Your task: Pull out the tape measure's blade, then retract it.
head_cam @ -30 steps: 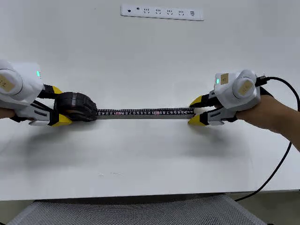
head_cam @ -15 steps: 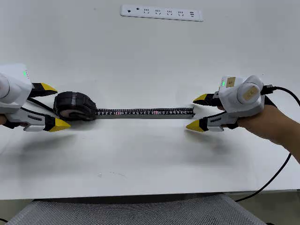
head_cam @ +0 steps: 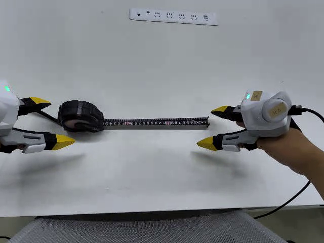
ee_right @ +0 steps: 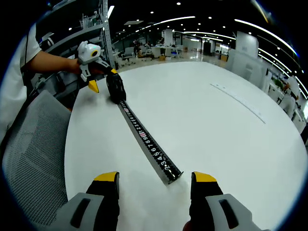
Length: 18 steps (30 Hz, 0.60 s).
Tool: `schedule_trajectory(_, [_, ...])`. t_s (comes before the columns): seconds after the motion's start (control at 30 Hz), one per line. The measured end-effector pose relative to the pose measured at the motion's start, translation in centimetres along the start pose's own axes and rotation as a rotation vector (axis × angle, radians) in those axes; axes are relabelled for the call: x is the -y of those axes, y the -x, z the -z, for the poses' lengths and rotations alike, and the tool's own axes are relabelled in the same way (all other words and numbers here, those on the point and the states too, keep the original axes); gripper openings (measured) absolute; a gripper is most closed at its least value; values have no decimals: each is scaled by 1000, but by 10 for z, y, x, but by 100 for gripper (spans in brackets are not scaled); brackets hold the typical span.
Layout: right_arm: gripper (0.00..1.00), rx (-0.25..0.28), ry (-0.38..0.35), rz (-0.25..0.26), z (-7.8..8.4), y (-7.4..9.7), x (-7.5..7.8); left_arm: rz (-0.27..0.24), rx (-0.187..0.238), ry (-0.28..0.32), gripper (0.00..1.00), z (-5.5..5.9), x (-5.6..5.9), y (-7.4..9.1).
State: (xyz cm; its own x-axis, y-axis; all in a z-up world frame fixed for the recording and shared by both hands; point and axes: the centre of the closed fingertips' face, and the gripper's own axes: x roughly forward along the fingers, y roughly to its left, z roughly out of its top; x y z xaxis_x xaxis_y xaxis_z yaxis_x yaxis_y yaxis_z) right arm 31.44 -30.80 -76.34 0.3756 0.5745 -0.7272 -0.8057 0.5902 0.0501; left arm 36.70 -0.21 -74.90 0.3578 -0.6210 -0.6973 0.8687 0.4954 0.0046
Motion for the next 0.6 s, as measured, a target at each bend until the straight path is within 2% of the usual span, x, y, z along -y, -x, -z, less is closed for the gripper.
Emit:
schedule_trajectory(0.2, [61,7,-6,20,0,4,-7,-37,41,54,66,1,4,9])
schedule_trajectory(0.43, [68,3,-29,36,1,6,-15,-48,56,117,70,5,16,13])
schedule_trajectory(0.5, [70,1,-37,46,2,8,-17,-63,53,117,73,8,17,15])
schedule_trajectory(0.6, [73,21,-69,53,0,10,-19,-72,58,133,76,9,21,18])
